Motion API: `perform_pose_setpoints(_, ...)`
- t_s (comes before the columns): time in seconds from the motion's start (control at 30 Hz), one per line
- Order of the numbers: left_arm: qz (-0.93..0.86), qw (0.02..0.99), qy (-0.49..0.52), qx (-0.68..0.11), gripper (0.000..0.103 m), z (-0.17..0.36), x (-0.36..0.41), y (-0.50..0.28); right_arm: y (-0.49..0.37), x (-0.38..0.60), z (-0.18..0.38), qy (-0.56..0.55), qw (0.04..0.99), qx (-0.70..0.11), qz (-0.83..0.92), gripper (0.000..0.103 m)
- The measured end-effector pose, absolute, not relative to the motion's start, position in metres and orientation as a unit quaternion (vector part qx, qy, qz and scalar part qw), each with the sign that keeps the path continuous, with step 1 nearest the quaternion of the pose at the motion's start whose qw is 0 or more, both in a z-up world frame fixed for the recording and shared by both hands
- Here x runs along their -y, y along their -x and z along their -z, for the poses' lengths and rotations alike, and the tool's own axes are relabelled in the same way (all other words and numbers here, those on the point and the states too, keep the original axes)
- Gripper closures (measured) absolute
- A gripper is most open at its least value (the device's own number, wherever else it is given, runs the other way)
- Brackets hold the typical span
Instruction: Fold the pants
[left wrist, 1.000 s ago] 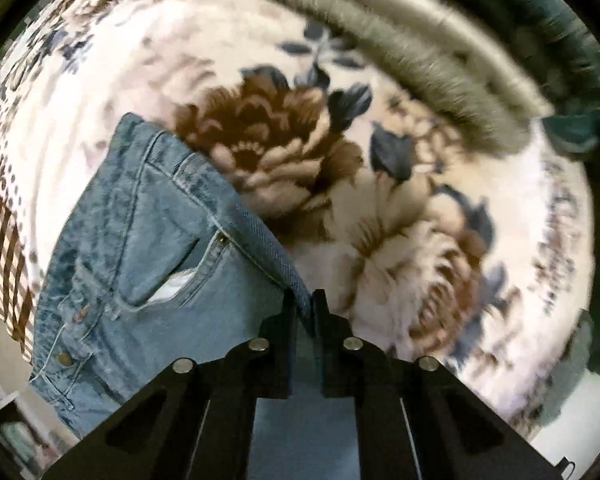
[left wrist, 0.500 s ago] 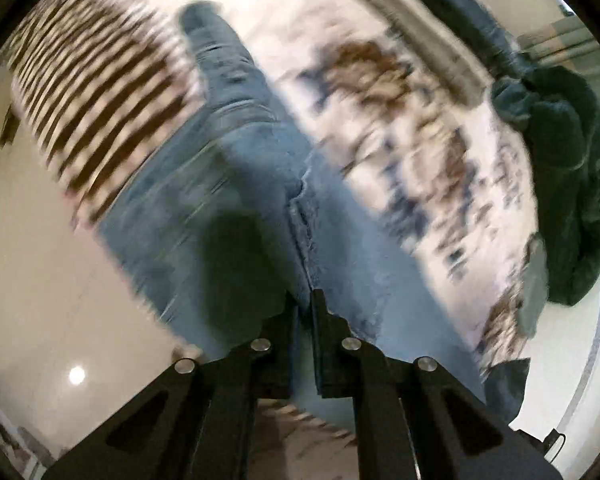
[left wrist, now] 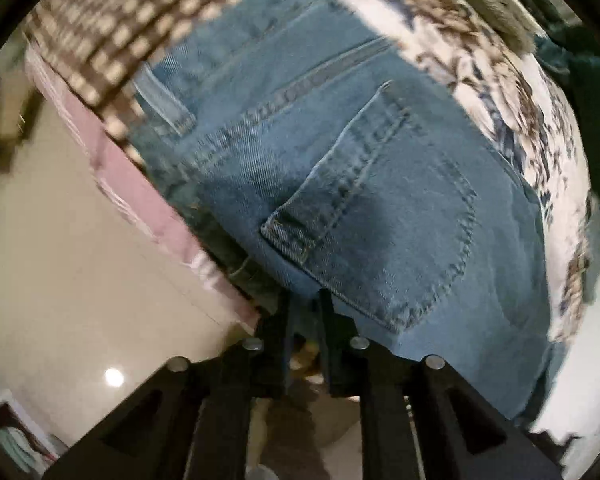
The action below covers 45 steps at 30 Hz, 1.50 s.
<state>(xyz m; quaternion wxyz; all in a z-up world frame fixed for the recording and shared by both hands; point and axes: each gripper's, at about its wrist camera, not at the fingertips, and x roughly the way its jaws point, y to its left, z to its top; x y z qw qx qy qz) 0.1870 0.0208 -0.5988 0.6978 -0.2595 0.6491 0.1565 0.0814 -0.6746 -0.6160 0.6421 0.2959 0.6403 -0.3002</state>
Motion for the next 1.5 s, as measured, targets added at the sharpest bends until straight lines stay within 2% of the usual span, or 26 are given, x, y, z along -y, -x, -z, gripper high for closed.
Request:
perform_pose_setpoints(0.03,-0.159,0.706,0.244,-0.646,0.084,0.593,-0.015,-0.188,-0.086,0.67,0.602,-0.249,0.665,-0.639,0.296,0.04)
perform_pose_setpoints(0.07,-0.161,0.715,0.223,-0.643,0.067,0.584,-0.005,-0.19,-0.091,0.666,0.591,-0.22,0.688,-0.631,0.282,0.036)
perform_pose_setpoints(0.1,-0.161,0.727,0.197,-0.638,0.045,0.573,0.009,-0.195,-0.097,0.661,0.585,-0.198,0.701,-0.629,0.271,0.035)
perform_pose_setpoints(0.17,-0.162,0.744,0.159,-0.628,0.028,0.563,0.029,-0.202,-0.125,0.642,0.578,-0.129,0.736,-0.625,0.225,0.034)
perform_pose_setpoints(0.27,-0.149,0.763,0.1,-0.621,0.027,0.556,0.074,-0.223,-0.17,0.611,0.592,-0.033,0.755,-0.633,0.168,0.03)
perform_pose_setpoints(0.4,-0.115,0.763,0.078,-0.632,0.027,0.57,0.114,-0.23,-0.213,0.596,0.63,0.066,0.734,-0.658,0.154,0.032)
perform_pose_setpoints(0.43,-0.107,0.761,0.07,-0.635,0.027,0.57,0.12,-0.22,-0.214,0.602,0.635,0.073,0.734,-0.657,0.157,0.046)
perform_pose_setpoints(0.47,-0.098,0.761,0.061,-0.639,0.027,0.572,0.134,-0.222,-0.213,0.607,0.635,0.069,0.738,-0.652,0.162,0.076)
perform_pose_setpoints(0.5,-0.089,0.761,0.051,-0.64,0.027,0.572,0.146,-0.222,-0.205,0.62,0.631,0.06,0.742,-0.641,0.184,0.084)
perform_pose_setpoints(0.57,-0.074,0.76,0.044,-0.645,0.027,0.574,0.166,-0.222,-0.188,0.663,0.612,0.003,0.752,-0.615,0.236,0.089)
perform_pose_setpoints(0.63,-0.058,0.757,0.034,-0.65,0.027,0.575,0.187,-0.219,-0.156,0.713,0.603,-0.078,0.735,-0.608,0.29,0.089)
perform_pose_setpoints(0.7,-0.046,0.751,0.023,-0.658,0.027,0.581,0.21,-0.218,-0.113,0.765,0.604,-0.212,0.704,-0.605,0.307,0.082)
perform_pose_setpoints(0.73,-0.041,0.749,0.019,-0.661,0.027,0.583,0.219,-0.216,-0.094,0.784,0.608,-0.262,0.685,-0.605,0.309,0.06)
perform_pose_setpoints(0.77,-0.034,0.745,0.013,-0.666,0.027,0.586,0.23,-0.214,-0.073,0.802,0.612,-0.313,0.664,-0.601,0.317,0.046)
perform_pose_setpoints(0.93,-0.011,0.734,-0.007,-0.679,0.027,0.594,0.269,-0.208,0.016,0.849,0.629,-0.6,0.608,-0.445,0.27,0.038)
perform_pose_setpoints(1.03,-0.003,0.725,-0.014,-0.688,0.027,0.6,0.285,-0.208,0.029,0.849,0.669,-0.707,0.556,-0.384,0.21,0.038)
perform_pose_setpoints(1.17,-0.001,0.717,-0.024,-0.696,0.027,0.603,0.298,-0.211,0.007,0.84,0.698,-0.743,0.545,-0.36,0.145,0.037)
perform_pose_setpoints(1.23,0.0,0.719,-0.032,-0.694,0.027,0.601,0.303,-0.212,-0.007,0.832,0.684,-0.728,0.58,-0.337,0.144,0.039)
perform_pose_setpoints(1.33,0.001,0.722,-0.036,-0.691,0.027,0.599,0.309,-0.212,-0.018,0.837,0.658,-0.7,0.626,-0.308,0.153,0.058)
perform_pose_setpoints(1.43,0.0,0.723,-0.037,-0.69,0.027,0.598,0.313,-0.213,-0.011,0.856,0.598,-0.622,0.718,-0.252,0.186,0.06)
perform_pose_setpoints(1.5,-0.002,0.722,-0.033,-0.691,0.027,0.6,0.315,-0.212,-0.007,0.87,0.58,-0.584,0.733,-0.272,0.218,0.06)
